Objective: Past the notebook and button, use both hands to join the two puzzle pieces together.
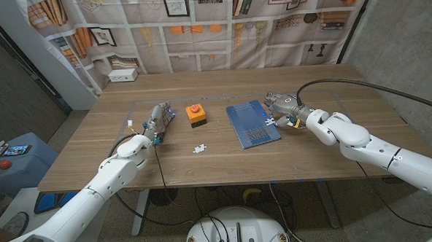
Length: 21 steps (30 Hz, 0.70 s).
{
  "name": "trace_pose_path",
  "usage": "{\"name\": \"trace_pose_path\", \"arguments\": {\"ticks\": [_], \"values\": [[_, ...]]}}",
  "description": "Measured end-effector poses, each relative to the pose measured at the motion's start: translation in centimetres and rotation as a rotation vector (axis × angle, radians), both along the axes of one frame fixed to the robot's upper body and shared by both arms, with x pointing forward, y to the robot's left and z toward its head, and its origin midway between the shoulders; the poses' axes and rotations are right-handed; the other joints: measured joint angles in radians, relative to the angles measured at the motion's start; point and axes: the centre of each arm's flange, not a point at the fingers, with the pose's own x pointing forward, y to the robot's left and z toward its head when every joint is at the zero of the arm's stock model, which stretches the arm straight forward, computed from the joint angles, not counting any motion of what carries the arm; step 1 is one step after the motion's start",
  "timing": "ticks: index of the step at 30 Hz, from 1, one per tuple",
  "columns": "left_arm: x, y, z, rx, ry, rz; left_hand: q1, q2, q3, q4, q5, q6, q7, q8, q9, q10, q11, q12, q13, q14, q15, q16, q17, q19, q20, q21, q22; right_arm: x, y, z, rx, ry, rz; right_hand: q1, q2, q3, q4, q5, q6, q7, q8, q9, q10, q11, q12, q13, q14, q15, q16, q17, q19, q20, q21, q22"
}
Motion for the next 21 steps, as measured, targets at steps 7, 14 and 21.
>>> {"name": "trace_pose_path", "arguments": {"ticks": [7,14,21], "values": [[0.07,-0.09,0.01,0.000,0.002,-0.001,0.000,0.000,0.000,0.000,0.000,0.000,0.000,0.000,0.000,0.000,0.000,0.000,0.000,0.000,0.000,0.000,0.000,0.000,0.000,0.000,0.000,0.01,0.03,-0.06,-0.002,-0.004,0.002,-0.004,0.004,-0.001,0.001,0.000,0.021,0.001,0.011,0.005,0.013,-0.002,0.000,0.000,0.005,-0.002,0.000,0.001,0.000,0.000,0.000,0.000],[0.11,-0.16,-0.03,0.000,0.004,-0.002,0.000,0.000,0.000,0.000,0.000,0.000,0.000,0.000,0.000,0.000,0.000,0.000,0.000,0.000,0.000,0.000,0.000,0.000,0.000,0.000,0.000,0.00,0.05,-0.05,-0.004,-0.007,0.004,-0.006,0.006,-0.001,0.001,0.000,0.035,-0.003,0.017,0.004,0.026,-0.003,0.000,0.000,0.010,-0.007,0.004,0.005,0.006,-0.006,0.000,0.000],[0.07,-0.20,-0.06,0.000,0.005,0.001,0.000,0.000,0.000,0.000,0.000,0.000,0.000,0.000,0.000,0.000,0.000,0.000,0.000,0.000,0.000,0.000,0.000,0.000,0.000,0.000,0.000,-0.07,0.06,-0.09,-0.002,-0.010,0.005,0.001,0.012,-0.005,0.005,0.000,0.046,-0.003,0.021,0.005,0.030,-0.005,0.000,0.000,0.010,-0.007,0.004,0.005,0.011,-0.011,0.000,0.000]]}}
